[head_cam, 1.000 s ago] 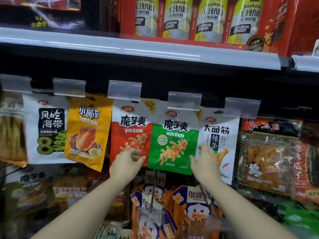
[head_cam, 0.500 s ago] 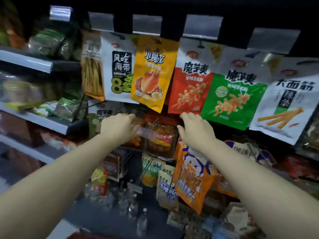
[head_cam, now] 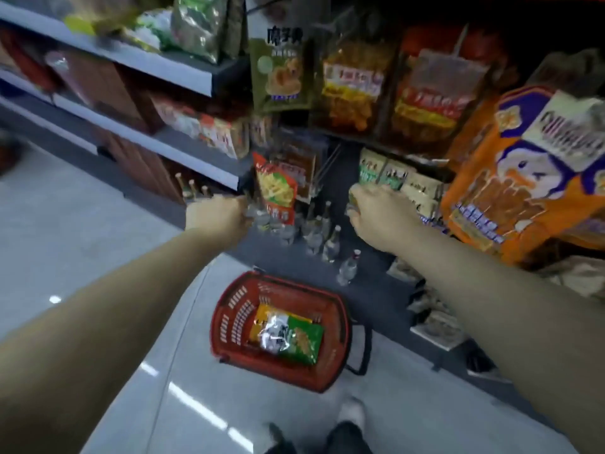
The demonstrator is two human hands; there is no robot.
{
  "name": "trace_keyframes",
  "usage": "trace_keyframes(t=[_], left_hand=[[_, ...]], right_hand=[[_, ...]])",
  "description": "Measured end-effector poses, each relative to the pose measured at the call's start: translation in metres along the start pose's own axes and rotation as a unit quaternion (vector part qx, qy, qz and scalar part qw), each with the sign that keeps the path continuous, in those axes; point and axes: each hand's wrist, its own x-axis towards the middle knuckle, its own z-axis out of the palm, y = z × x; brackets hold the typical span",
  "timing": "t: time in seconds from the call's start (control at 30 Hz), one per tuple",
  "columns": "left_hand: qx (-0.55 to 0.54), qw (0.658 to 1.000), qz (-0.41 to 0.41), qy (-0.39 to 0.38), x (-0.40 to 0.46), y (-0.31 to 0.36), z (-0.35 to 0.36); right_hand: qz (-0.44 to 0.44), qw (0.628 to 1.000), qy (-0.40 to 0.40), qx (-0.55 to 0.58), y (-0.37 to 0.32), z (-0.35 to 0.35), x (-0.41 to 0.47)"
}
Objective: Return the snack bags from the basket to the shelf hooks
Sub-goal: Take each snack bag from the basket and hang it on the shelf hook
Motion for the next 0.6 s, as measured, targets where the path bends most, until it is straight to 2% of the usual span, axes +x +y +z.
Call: trace_keyframes(t=[0.23, 0.47, 0.6], left_hand=[[-0.017, 0.994, 0.0, -0.112, -0.019, -0.001, 0.185], [-0.008, 0.98, -0.009, -0.199, -0.023, 0.023, 0.427], [0.053, 0.961, 0.018, -0.269, -0.002, 0.034, 0.551]], right_hand=[[-0.034, 0.99, -0.134, 0.006, -0.026, 0.179, 0.019], [-0.087, 0.973, -0.215, -0.004, -0.035, 0.43, 0.04], [-0.098, 0.963, -0.248, -0.034, -0.034, 0.563, 0.062]])
